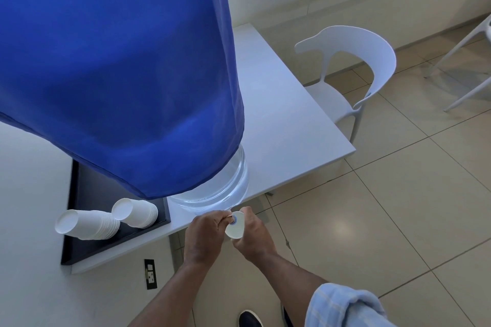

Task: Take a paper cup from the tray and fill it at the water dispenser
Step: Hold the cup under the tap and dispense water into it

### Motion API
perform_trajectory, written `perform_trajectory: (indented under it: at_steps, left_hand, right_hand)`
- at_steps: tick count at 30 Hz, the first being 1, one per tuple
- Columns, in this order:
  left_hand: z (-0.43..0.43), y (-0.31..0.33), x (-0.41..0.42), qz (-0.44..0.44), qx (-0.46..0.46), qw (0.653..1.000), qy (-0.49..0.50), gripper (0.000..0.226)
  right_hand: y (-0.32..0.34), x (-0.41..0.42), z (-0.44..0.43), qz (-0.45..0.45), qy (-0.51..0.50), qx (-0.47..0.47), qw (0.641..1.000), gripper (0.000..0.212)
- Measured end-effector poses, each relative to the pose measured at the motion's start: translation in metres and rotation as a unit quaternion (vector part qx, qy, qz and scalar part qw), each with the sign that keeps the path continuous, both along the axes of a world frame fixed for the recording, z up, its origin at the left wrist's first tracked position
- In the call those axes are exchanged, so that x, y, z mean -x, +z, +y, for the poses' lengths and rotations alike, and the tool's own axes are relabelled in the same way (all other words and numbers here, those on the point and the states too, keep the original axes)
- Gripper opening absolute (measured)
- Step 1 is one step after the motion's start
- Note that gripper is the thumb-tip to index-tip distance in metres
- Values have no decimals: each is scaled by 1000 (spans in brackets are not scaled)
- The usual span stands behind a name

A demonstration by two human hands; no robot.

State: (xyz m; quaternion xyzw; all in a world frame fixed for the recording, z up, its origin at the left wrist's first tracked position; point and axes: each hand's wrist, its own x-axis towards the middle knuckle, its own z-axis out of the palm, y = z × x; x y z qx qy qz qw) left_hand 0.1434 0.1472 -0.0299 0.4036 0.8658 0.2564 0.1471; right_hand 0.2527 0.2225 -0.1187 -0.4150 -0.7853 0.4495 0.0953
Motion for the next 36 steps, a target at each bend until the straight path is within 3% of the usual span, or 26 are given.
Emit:
perform_trajectory:
  at_steps: [17,24,36]
  left_hand:
    - [-1,0,0,-25,-5,1000,10,7]
    - [-1,-1,0,-37,-3,999,22,5]
    - [1,0,0,-17,-4,1000,11,7]
  right_hand:
    - [-9,2,0,4,-3,-15,1000,56]
    - [-9,1,-1,6,-6,-5,1000,50]
    - [-17,0,-4,10,-9,-15,1000,61]
